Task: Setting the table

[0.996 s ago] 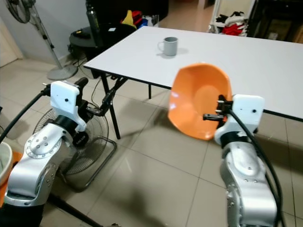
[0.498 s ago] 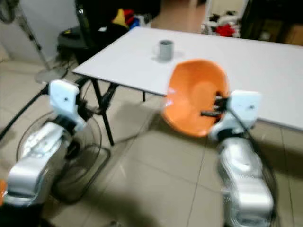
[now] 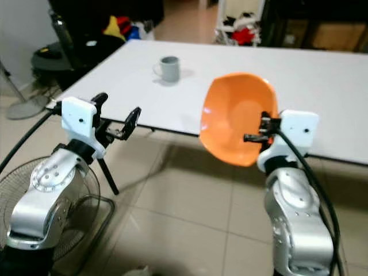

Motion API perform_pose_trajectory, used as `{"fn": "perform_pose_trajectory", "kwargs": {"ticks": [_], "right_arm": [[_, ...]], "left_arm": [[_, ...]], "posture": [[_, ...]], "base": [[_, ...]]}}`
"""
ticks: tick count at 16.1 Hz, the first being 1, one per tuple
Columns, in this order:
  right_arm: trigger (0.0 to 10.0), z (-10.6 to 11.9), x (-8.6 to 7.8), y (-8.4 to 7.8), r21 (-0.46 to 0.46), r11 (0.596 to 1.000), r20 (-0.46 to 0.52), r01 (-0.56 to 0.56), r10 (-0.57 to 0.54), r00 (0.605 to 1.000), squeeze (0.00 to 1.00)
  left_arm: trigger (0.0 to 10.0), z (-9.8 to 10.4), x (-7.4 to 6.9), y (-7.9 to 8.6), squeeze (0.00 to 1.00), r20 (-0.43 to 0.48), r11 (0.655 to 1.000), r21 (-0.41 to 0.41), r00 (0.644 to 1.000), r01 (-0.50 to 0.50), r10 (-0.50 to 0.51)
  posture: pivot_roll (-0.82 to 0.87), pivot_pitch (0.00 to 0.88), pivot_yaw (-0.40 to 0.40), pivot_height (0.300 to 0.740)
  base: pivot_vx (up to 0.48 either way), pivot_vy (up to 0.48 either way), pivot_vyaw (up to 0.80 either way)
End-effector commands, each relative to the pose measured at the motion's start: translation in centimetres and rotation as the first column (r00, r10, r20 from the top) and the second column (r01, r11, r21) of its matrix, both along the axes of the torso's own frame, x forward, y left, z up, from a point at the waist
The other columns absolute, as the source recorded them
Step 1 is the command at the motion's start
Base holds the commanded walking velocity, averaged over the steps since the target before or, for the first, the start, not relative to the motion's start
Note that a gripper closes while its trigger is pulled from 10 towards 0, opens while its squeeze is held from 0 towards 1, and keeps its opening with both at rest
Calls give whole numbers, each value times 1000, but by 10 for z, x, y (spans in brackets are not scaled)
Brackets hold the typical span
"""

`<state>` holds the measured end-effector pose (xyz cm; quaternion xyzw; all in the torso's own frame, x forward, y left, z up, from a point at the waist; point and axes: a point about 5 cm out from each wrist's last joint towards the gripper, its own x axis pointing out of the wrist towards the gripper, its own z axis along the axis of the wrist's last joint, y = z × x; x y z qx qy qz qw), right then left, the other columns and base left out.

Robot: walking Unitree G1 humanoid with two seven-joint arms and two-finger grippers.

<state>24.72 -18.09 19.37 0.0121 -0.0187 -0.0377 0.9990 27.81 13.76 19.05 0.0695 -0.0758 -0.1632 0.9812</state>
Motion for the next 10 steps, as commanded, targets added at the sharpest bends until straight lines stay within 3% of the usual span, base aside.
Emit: {"fn": "perform_pose_trajectory", "kwargs": {"ticks": [1,10], "right_arm": [[10000,8,1,9,15,998,35,-61,60,998,0],[10000,4,4,12,70,990,-16,-121,122,992,0]], "left_arm": [[10000,0,2,5,231,-3,1000,7,1000,-20,20],[10000,-1,0,6,231,-9,1000,3,1000,-25,25]], "posture": [[56,0,65,740],[59,0,53,740]], "base": [[345,0,0],[348,0,0]]}}
